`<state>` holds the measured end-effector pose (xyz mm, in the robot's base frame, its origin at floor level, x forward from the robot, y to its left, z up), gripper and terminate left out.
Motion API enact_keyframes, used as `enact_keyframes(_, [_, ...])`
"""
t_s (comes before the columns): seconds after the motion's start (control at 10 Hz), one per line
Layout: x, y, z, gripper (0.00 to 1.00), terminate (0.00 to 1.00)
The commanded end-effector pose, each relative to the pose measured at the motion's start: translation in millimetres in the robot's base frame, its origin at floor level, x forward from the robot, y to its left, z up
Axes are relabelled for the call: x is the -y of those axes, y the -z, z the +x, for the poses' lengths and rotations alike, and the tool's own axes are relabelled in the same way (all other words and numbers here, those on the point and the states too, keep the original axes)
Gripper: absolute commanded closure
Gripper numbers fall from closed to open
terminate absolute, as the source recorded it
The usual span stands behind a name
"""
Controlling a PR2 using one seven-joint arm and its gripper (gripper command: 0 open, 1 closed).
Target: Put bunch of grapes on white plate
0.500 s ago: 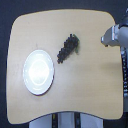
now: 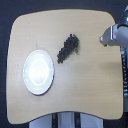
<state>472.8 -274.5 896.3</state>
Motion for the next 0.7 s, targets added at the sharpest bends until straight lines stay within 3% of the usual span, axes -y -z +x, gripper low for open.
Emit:
enact_keyframes(0.0, [-67.3,16.4,26.0,0.0,0.0])
enact_keyframes(0.6, [-176.6,49.4,60.5,0.0,0.0])
